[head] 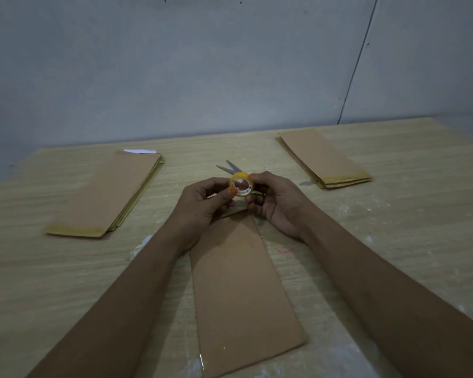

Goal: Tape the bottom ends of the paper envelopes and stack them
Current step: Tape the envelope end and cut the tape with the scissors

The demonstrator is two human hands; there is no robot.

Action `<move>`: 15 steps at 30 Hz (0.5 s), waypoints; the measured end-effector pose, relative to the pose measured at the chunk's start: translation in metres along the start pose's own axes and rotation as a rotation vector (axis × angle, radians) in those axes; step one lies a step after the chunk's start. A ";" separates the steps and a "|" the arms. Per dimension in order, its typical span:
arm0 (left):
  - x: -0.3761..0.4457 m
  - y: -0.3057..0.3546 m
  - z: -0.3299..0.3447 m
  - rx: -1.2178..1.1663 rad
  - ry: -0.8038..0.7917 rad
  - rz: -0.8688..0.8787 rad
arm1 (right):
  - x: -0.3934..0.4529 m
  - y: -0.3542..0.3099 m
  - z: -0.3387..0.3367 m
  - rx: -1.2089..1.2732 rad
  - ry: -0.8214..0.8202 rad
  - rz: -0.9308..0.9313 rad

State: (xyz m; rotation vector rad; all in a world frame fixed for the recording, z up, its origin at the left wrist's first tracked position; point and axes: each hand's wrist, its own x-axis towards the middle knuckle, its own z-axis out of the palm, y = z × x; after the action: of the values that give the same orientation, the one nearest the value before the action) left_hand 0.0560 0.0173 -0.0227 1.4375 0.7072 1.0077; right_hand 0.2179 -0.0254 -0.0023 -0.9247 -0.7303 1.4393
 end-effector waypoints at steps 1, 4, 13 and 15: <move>0.000 0.000 0.000 0.003 0.004 0.001 | 0.000 0.000 0.000 0.003 0.001 0.001; 0.000 0.000 0.001 -0.008 0.022 -0.009 | 0.000 -0.001 0.001 0.006 0.012 0.000; 0.004 -0.002 0.002 -0.040 0.090 -0.012 | 0.003 0.002 0.000 -0.108 0.153 -0.130; 0.004 -0.003 0.003 -0.015 0.087 0.004 | 0.003 0.006 -0.001 -0.221 0.201 -0.220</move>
State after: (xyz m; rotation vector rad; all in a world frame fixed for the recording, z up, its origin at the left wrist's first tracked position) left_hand 0.0606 0.0197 -0.0244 1.3892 0.7586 1.0811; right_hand 0.2163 -0.0231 -0.0081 -1.1044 -0.8229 1.0701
